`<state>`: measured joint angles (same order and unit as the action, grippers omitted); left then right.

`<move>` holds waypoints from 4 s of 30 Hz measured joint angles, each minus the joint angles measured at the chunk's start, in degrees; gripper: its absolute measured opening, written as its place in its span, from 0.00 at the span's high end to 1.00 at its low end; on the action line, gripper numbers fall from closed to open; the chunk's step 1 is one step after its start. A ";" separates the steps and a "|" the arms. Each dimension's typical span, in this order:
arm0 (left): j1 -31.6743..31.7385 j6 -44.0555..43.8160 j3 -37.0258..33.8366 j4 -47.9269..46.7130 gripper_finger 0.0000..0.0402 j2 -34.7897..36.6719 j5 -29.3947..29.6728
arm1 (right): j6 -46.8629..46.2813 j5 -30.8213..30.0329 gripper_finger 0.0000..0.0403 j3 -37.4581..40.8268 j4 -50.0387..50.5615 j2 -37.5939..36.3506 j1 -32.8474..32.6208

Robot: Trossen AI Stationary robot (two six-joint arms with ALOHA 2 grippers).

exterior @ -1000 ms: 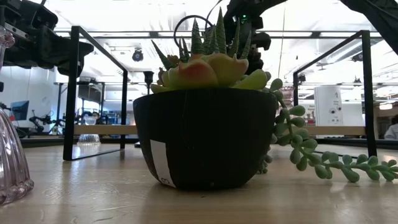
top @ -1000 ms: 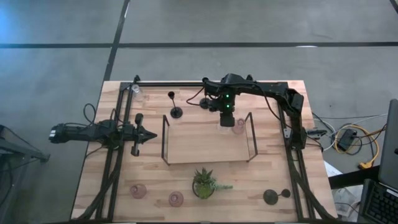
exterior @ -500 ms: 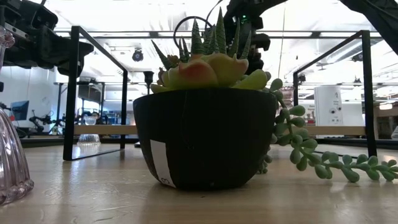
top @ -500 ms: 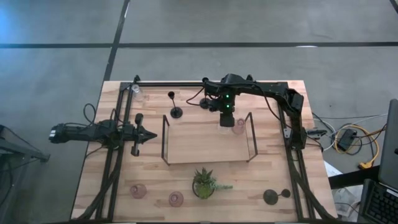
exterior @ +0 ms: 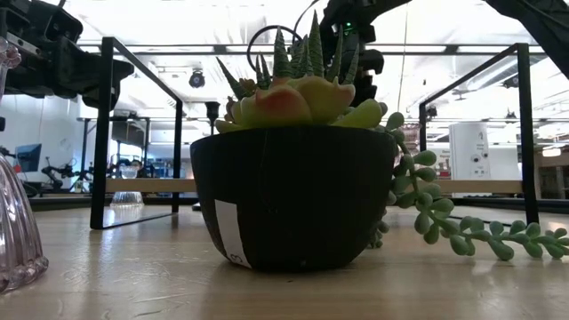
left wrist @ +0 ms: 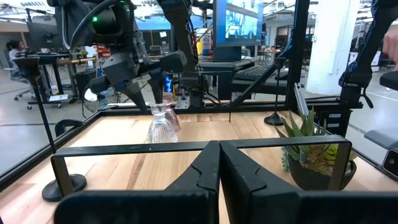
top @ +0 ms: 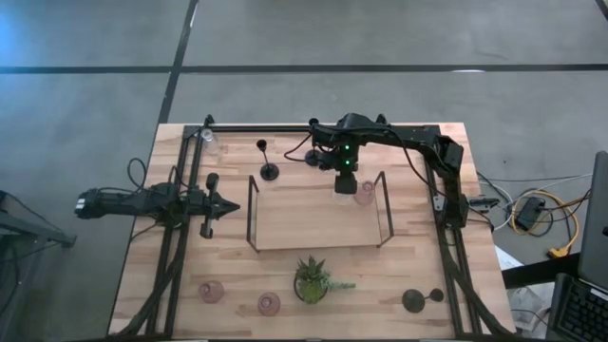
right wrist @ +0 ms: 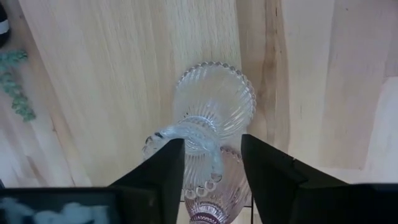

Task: Pick & Place candle stick holders
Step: Put the bottom transparent candle holder on the shelf, then adjust the shelf, then put the right pink candle holder on the shelf

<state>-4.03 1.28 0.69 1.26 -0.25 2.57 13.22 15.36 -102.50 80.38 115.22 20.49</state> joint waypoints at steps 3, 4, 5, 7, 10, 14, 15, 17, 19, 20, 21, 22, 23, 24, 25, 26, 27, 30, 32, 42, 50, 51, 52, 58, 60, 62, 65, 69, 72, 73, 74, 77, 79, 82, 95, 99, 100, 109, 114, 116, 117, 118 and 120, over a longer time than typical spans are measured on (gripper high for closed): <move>-0.01 0.00 0.00 0.00 0.97 -0.02 -0.02 | -0.93 0.15 0.57 0.00 0.08 0.00 0.00; 0.00 0.00 0.00 0.00 0.97 0.00 -0.02 | -1.05 0.17 0.56 -0.05 0.25 0.00 0.00; -0.02 0.00 0.00 0.00 0.97 0.00 -0.02 | -1.05 0.17 0.55 -0.19 0.46 0.00 0.00; -0.01 0.00 0.00 0.00 0.97 -0.01 -0.02 | -1.07 0.19 0.53 -0.47 0.39 -0.17 0.00; -0.02 0.00 0.00 0.00 0.97 0.00 -0.02 | -1.08 0.20 0.53 -1.29 0.67 -0.70 -0.10; -0.01 -0.01 0.00 0.00 0.97 -0.01 0.00 | -1.58 0.26 0.52 -2.30 1.23 -2.33 -0.11; -0.02 0.00 0.00 0.00 0.97 -0.01 -0.01 | -1.91 0.25 0.52 -2.49 1.66 -2.82 -0.11; 0.00 0.00 0.00 0.00 0.97 0.00 0.00 | -2.60 0.20 0.52 -2.80 2.30 -4.21 -0.11; 0.00 0.00 0.00 0.00 0.97 0.00 -0.02 | -3.36 0.20 0.52 -2.91 2.33 -6.00 -0.17; -0.01 0.00 0.00 0.00 0.97 -0.01 -0.01 | -3.79 0.18 0.52 -2.91 2.38 -7.03 -0.23; -0.02 0.00 0.00 0.00 0.97 0.00 -0.01 | -4.03 0.18 0.52 -2.91 2.48 -8.10 -0.34; -0.02 0.00 0.00 0.00 0.97 -0.01 -0.02 | -4.32 0.18 0.52 -2.91 2.91 -9.32 -0.39; -0.02 0.00 0.00 0.00 0.97 -0.01 -0.02 | -4.71 0.19 0.52 -2.91 3.62 -10.54 -0.45; -0.02 0.00 0.00 0.00 0.97 0.00 0.00 | -5.42 0.17 0.53 -2.91 4.04 -11.76 -0.54; 0.00 0.00 0.00 0.00 0.97 0.00 0.00 | -6.39 0.17 0.53 -2.91 4.19 -13.06 -0.74; -0.02 0.00 0.00 0.00 0.97 0.00 -0.02 | -7.35 0.15 0.54 -2.91 4.90 -14.30 -0.79; 0.00 0.00 0.00 0.00 0.97 0.00 0.00 | -8.45 0.13 0.55 -2.85 5.58 -15.58 -1.07; -0.02 0.00 0.00 0.01 0.97 -0.02 0.00 | -11.37 -0.18 0.59 -2.60 7.45 -19.36 -2.04; -0.02 0.00 0.00 0.00 0.97 0.00 -0.02 | -13.31 -0.32 0.63 -1.93 9.29 -21.81 -2.89; -0.02 0.00 0.00 0.00 0.97 0.00 0.00 | -14.64 -20.85 0.79 10.02 5.56 -34.30 -4.12; 0.00 0.00 0.00 0.00 0.97 0.00 0.00 | -8.16 -16.04 0.96 21.78 -1.94 -36.37 1.50; -0.02 0.00 0.00 0.02 0.97 0.00 0.00 | -7.51 -16.82 0.97 22.93 -2.92 -36.10 2.15; -0.02 -0.01 0.00 0.01 0.97 0.00 -0.01 | -6.87 -17.05 0.97 23.91 -3.80 -35.61 2.78; -0.02 0.00 -0.01 0.00 0.97 0.00 0.00 | -3.98 -16.99 0.98 26.87 -4.94 -32.87 5.14; 0.00 0.00 -0.02 0.00 0.97 0.00 -0.02 | -3.98 -17.00 0.98 27.46 -4.95 -32.81 5.52; -0.01 0.00 -0.01 0.00 0.97 -0.01 -0.01 | -3.98 -17.02 0.98 27.78 -4.97 -33.00 5.61; -0.02 0.00 -0.02 0.00 0.97 0.00 -0.02 | -3.94 -16.78 0.98 27.78 -5.73 -33.40 5.53; 0.00 0.00 0.00 0.00 0.97 0.00 -0.02 | -3.81 -16.63 0.98 27.76 -6.49 -33.42 5.55; 0.00 0.00 -0.02 0.01 0.97 0.00 -0.01 | -3.89 -15.93 0.98 27.76 -6.49 -33.44 5.55; -0.02 0.00 -0.02 0.00 0.97 0.00 -0.02 | -3.94 -14.98 0.98 27.76 -6.49 -33.44 5.55; 0.00 -0.01 -0.02 0.01 0.97 -0.01 0.00 | -3.94 -13.60 0.98 27.76 -6.51 -33.44 5.55; -0.02 0.00 0.00 0.00 0.97 0.00 0.00 | -3.76 -10.80 0.98 27.76 -6.91 -33.44 5.56; 0.00 0.00 -0.02 0.00 0.97 -0.02 -0.02 | -3.78 -9.85 0.98 27.76 -6.94 -33.44 5.60; -0.01 -0.01 -0.02 0.00 0.97 -0.01 0.00 | -3.82 -9.28 0.98 27.76 -6.88 -33.44 5.55; -0.01 0.00 -0.02 0.00 0.97 0.00 0.00 | -4.66 -6.14 0.98 27.76 -4.51 -33.44 5.53; -0.02 0.00 -0.02 0.02 0.97 0.00 -0.02 | -4.32 -6.32 0.98 27.76 -4.68 -33.44 5.53; -0.02 0.00 -0.02 0.00 0.97 0.00 0.00 | -4.15 -6.89 0.98 27.76 -5.04 -33.44 5.52; -0.01 0.00 -0.02 0.00 0.97 0.00 0.00 | -0.99 -18.58 0.98 23.97 -9.27 -34.42 5.54; 0.00 0.00 -0.02 0.00 0.97 0.00 -0.02 | -0.60 -18.36 0.98 17.92 -8.42 -34.45 5.22; -0.01 0.00 -0.02 0.00 0.97 -0.01 -0.01 | -0.55 -17.94 0.98 14.79 -6.88 -34.45 5.25; -0.02 0.00 -0.02 0.00 0.97 0.00 0.00 | -0.53 -17.13 0.98 13.16 -5.77 -34.45 5.25; -0.02 0.00 -0.02 0.00 0.97 -0.02 -0.02 | -0.53 -16.17 0.98 11.66 -4.72 -34.47 5.25; -0.01 0.00 -0.01 0.00 0.97 -0.01 -0.02 | -0.54 -13.91 0.98 8.46 -2.67 -34.49 5.25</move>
<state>-4.05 1.28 0.68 1.26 -0.26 2.55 12.68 1.45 -94.04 77.71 80.73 25.74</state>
